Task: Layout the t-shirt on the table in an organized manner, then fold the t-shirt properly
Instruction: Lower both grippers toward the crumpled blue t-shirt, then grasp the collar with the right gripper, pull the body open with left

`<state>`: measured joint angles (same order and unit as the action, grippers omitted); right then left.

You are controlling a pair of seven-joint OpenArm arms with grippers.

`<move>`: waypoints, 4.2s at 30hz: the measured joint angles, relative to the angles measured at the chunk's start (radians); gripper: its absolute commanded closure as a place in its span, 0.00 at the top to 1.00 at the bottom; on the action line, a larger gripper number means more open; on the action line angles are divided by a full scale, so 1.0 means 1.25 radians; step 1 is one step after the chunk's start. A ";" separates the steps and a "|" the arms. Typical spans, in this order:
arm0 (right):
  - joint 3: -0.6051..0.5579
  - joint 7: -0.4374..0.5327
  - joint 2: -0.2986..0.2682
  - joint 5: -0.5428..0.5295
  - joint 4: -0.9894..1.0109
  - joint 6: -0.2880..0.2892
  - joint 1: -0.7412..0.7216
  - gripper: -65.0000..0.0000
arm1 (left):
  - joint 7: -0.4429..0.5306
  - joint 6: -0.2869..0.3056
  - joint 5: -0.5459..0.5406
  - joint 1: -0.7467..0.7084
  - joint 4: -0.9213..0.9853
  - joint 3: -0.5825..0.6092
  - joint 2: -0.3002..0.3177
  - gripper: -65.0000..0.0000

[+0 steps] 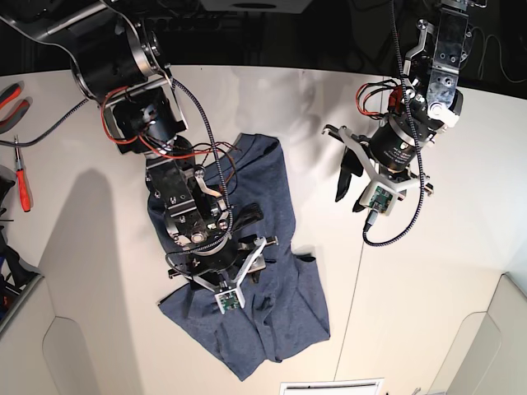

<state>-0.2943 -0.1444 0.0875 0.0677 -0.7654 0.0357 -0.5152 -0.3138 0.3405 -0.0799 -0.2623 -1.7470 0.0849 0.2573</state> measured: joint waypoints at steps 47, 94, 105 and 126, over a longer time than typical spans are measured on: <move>0.112 0.027 -0.152 0.203 0.026 -0.548 -0.011 0.36 | -0.001 0.000 -0.028 0.004 0.000 0.000 -0.002 0.37; -0.033 -0.235 -0.179 0.220 -0.417 -0.046 0.410 0.18 | -0.018 0.107 -0.083 0.452 0.626 0.248 -0.211 0.53; -0.033 -0.236 -0.179 0.221 -0.417 -0.046 0.410 0.18 | -0.011 0.133 -0.107 0.456 0.627 0.249 -0.242 0.53; -0.033 -0.236 -0.179 0.221 -0.417 -0.046 0.410 0.18 | 0.007 0.003 -0.018 0.434 0.627 0.248 -0.258 0.24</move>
<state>-0.3359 -0.4389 -0.1356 0.3443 -1.2873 -0.0216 -0.0029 -0.3046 0.3443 -0.1020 0.2798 -0.9634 0.3954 -0.0647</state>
